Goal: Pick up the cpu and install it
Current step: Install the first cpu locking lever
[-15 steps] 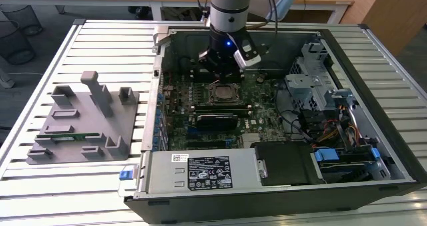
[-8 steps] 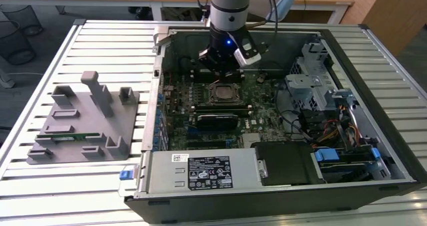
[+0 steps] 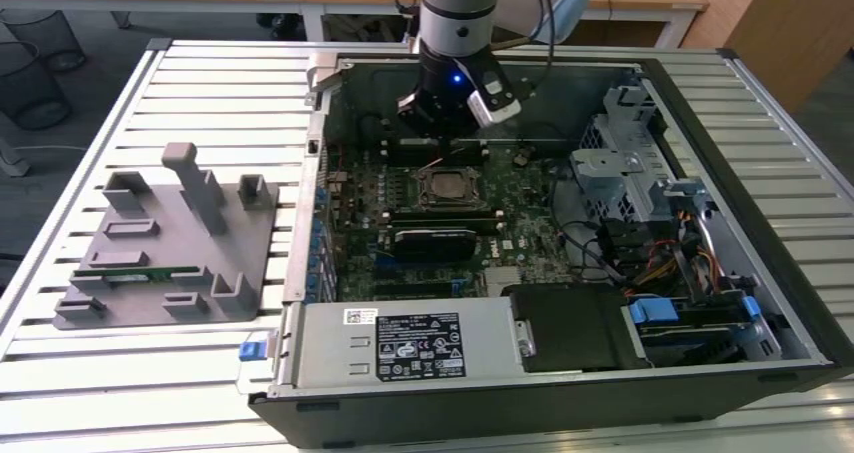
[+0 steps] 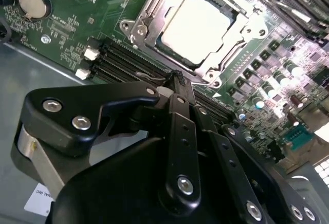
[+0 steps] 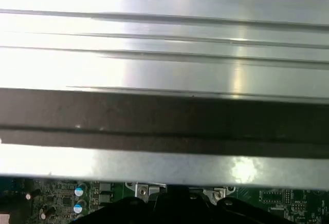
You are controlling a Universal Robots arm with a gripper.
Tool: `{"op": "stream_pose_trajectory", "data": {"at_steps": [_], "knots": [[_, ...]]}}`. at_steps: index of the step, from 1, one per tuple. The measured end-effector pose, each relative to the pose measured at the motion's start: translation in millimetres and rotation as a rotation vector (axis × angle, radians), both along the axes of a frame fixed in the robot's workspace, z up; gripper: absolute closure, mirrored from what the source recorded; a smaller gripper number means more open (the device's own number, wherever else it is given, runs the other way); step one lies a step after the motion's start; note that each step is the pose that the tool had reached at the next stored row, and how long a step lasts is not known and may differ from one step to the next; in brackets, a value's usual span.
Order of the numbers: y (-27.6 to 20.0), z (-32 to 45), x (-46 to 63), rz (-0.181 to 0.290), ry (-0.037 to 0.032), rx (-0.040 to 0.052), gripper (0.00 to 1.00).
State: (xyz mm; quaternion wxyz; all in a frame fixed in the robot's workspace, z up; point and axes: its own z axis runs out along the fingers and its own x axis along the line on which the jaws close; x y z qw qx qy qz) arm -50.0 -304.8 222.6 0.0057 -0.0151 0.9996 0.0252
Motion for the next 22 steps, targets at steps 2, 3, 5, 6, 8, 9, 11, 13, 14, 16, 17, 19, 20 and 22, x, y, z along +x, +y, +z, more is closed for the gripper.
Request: {"op": "stream_pose_trajectory", "data": {"at_steps": [2, 3, 5, 6, 8, 9, 11, 13, 14, 16, 17, 19, 20, 22], "knots": [[0.0, 0.0, 0.7, 0.0, 0.0, 0.0001, 0.89], [0.0, 0.0, 1.1, 0.001, 0.0, 0.0, 0.89], [0.0, 0.0, 1.9, 0.003, -0.0001, 0.0, 0.89], [0.1, 0.0, 2.4, 0.003, 0.0, 0.0, 0.89], [0.1, 0.0, 4.2, 0.004, 0.0, 0.0, 0.89], [0.2, -0.1, 5.5, 0.004, -0.0001, 0.0001, 0.89], [0.5, -0.3, 8.2, 0.004, 0.0, 0.0, 0.89], [0.8, -0.7, 10.4, 0.004, -0.0001, 0.0002, 0.89], [1.0, -1.0, 11.2, 0.004, -0.0002, 0.0002, 0.89], [1.1, -2.0, 12.1, 0.004, 0.0, 0.0001, 0.89], [1.1, -2.8, 12.3, 0.004, -0.0001, 0.0, 0.89], [1.1, -4.9, 12.6, 0.004, -0.0001, 0.0001, 0.89], [1.1, -6.0, 12.9, 0.004, -0.0001, 0.0, 0.89], [1.1, -7.9, 13.5, 0.004, 0.0, 0.0, 0.89]]}}
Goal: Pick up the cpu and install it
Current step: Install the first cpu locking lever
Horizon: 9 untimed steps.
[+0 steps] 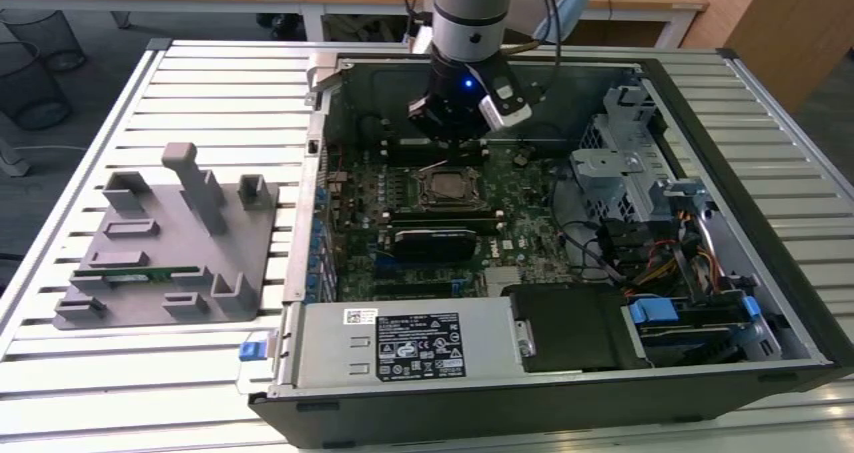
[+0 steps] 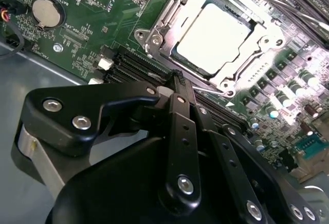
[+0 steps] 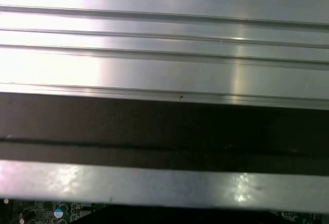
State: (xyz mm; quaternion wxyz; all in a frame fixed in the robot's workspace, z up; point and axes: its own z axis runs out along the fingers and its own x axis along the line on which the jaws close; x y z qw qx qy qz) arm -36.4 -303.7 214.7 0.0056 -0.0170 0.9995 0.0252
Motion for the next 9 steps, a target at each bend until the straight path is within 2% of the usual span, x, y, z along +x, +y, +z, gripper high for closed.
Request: {"op": "stream_pose_trajectory", "data": {"at_steps": [9], "knots": [[0.0, -8.6, 3.5, 0.0, -0.0001, 0.0001, 0.89]]}}
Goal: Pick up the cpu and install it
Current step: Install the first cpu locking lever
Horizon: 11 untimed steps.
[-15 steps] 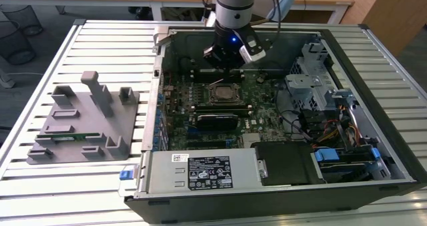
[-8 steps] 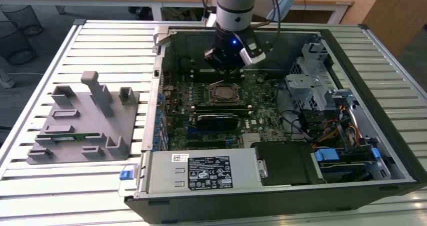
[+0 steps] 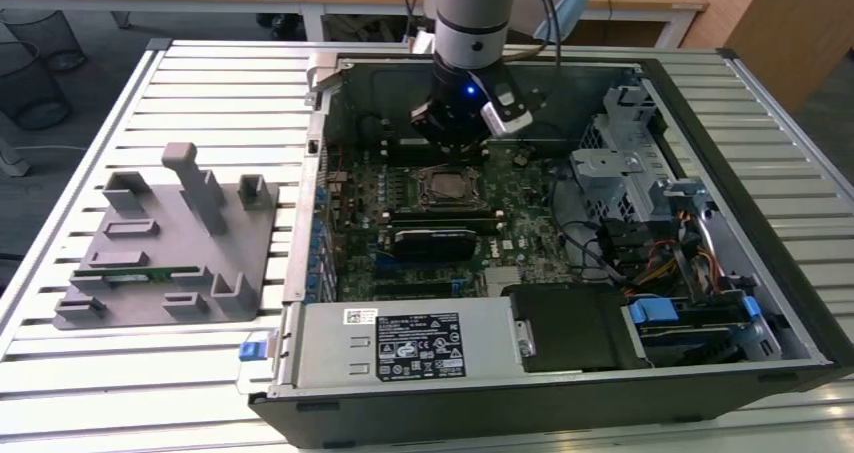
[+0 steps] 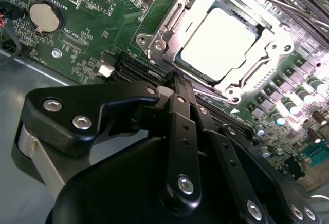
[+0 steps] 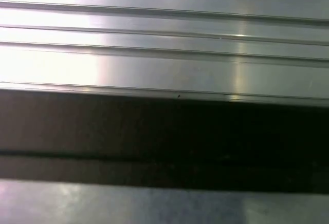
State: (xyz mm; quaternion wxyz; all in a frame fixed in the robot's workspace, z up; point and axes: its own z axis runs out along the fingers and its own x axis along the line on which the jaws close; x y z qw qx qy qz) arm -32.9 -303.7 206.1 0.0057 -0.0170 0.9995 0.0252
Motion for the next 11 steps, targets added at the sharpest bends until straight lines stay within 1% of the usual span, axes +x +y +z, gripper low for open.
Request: {"op": "stream_pose_trajectory", "data": {"at_steps": [11], "knots": [[0.0, -7.2, 4.3, 0.0, 0.0, 0.0001, 0.89]]}}
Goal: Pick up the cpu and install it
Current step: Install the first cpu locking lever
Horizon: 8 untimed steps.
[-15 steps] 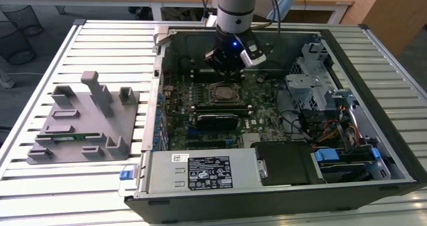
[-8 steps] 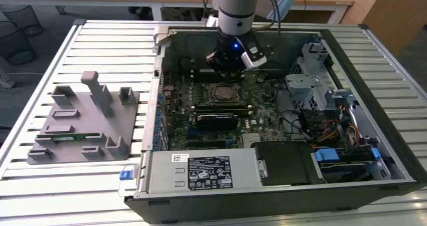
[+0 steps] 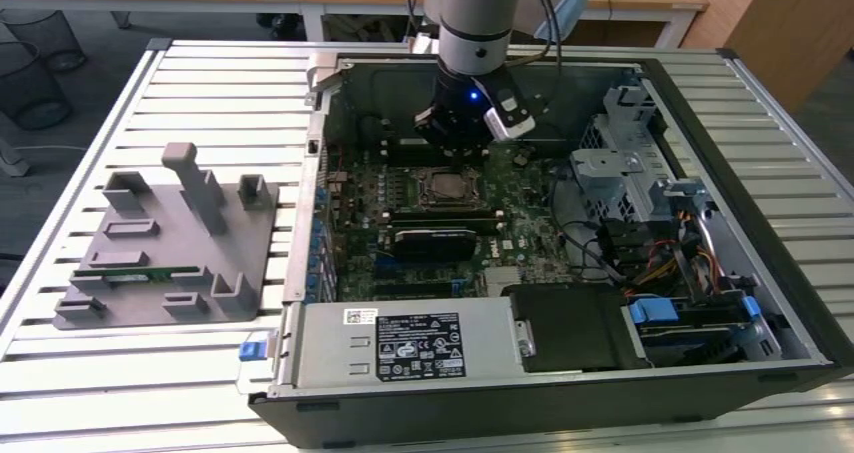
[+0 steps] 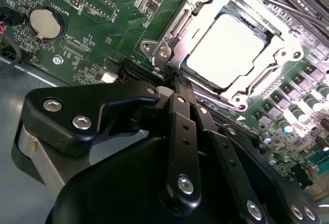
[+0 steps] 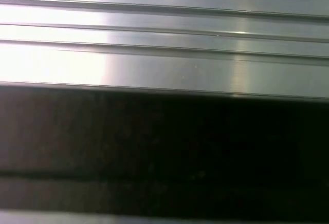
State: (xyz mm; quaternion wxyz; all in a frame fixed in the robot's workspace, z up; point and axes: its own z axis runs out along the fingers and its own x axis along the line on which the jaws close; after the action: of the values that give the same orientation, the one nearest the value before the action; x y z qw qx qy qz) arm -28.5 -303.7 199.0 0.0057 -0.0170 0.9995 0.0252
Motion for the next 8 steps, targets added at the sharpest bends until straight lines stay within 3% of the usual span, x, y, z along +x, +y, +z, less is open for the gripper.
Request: {"op": "stream_pose_trajectory", "data": {"at_steps": [8], "knots": [[0.0, 0.8, 0.5, 0.0, -0.0001, 0.0007, 0.89]]}}
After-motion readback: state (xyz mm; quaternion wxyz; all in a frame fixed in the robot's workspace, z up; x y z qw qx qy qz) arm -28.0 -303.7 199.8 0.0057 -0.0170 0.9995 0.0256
